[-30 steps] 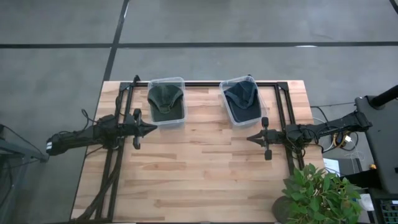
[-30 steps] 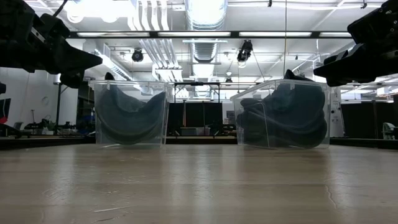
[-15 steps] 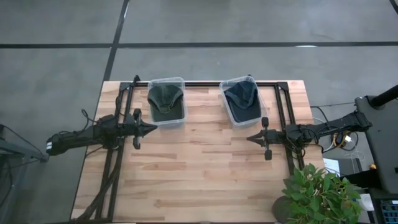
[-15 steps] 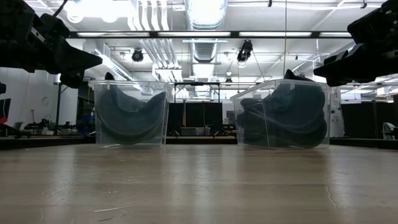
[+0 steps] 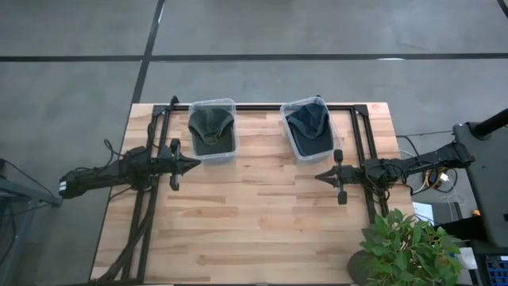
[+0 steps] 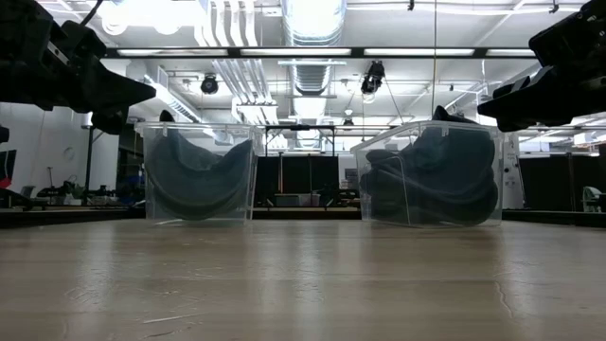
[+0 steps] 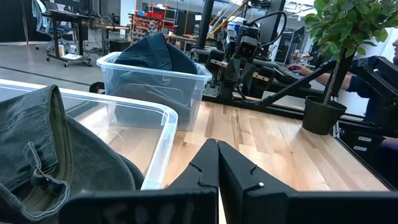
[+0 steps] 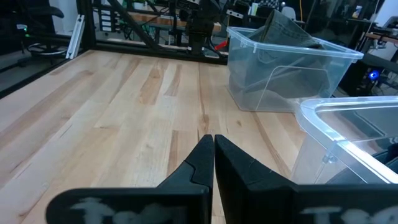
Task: Pick & Place hat
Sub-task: Return to Home Position
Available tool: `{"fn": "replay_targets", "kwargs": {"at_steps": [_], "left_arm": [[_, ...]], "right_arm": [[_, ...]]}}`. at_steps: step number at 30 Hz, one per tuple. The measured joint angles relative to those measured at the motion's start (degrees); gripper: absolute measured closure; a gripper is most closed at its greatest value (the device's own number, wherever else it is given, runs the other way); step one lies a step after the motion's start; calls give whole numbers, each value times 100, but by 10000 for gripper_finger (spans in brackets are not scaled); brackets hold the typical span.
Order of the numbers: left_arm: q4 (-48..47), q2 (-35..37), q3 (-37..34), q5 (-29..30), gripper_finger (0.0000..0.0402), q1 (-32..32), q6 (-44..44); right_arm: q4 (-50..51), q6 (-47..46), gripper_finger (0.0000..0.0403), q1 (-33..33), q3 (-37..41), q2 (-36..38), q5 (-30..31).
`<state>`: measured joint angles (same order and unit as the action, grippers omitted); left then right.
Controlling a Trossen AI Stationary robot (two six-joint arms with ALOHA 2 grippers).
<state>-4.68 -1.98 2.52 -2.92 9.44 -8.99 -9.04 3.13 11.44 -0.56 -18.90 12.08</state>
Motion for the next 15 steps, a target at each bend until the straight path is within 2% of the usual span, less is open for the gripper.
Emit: {"fn": "replay_targets", "kwargs": {"at_steps": [15], "left_arm": [[-1,0,0,0,402,1,0]], "right_arm": [[0,-1,394,1,0,0,0]]}}
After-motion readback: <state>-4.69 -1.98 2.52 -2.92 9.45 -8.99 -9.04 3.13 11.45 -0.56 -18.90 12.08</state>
